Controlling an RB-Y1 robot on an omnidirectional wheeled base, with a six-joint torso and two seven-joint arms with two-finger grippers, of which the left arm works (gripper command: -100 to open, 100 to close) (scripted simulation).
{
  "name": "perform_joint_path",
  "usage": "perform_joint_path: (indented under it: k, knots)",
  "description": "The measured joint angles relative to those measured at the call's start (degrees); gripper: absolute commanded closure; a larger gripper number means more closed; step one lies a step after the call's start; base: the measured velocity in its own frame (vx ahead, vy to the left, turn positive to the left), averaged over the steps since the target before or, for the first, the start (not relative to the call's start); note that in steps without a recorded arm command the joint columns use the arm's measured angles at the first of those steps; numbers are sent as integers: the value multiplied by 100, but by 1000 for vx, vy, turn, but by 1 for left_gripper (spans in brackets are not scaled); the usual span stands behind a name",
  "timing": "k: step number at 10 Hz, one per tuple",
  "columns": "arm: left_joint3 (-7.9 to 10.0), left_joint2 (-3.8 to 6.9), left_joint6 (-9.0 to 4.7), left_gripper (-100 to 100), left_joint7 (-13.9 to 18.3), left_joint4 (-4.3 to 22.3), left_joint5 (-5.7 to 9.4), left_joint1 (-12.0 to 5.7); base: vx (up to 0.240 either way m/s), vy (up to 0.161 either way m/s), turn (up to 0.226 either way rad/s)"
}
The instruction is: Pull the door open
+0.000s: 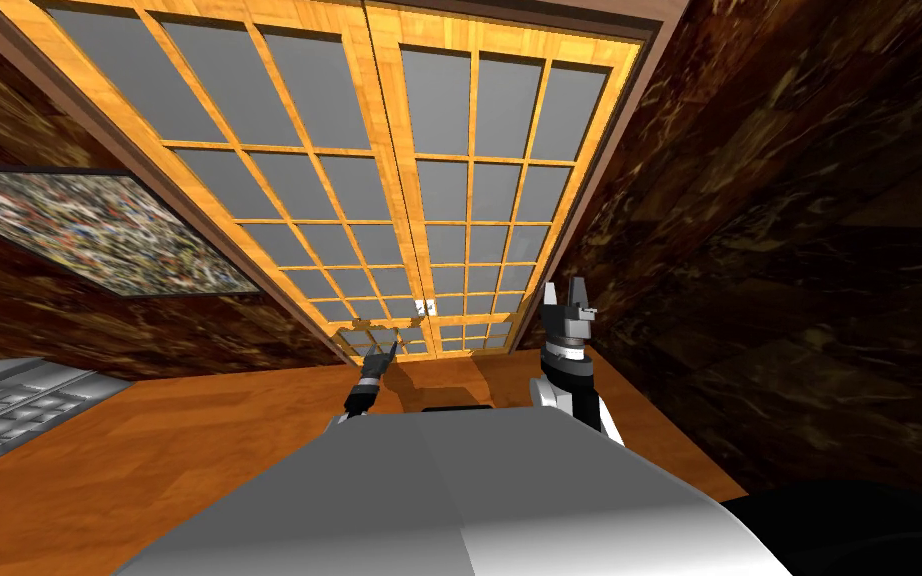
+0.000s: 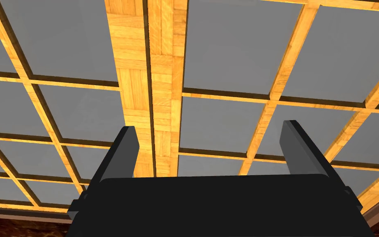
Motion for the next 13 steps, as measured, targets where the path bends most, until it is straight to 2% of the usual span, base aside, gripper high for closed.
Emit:
perform_joint_path:
  k: [2, 7, 10, 13]
  knots:
    - [105, -40, -64, -100, -226, 289, -155, -107, 162, -33, 43]
    - [268, -144, -172, -100, -620, 721, -416, -245, 124, -35, 23]
    - [414, -188, -317, -100, -916, 1172, -574, -413, 184, -60, 30]
    - [493, -258, -354, -100, -1110, 1382, -710, -507, 136, -32, 11]
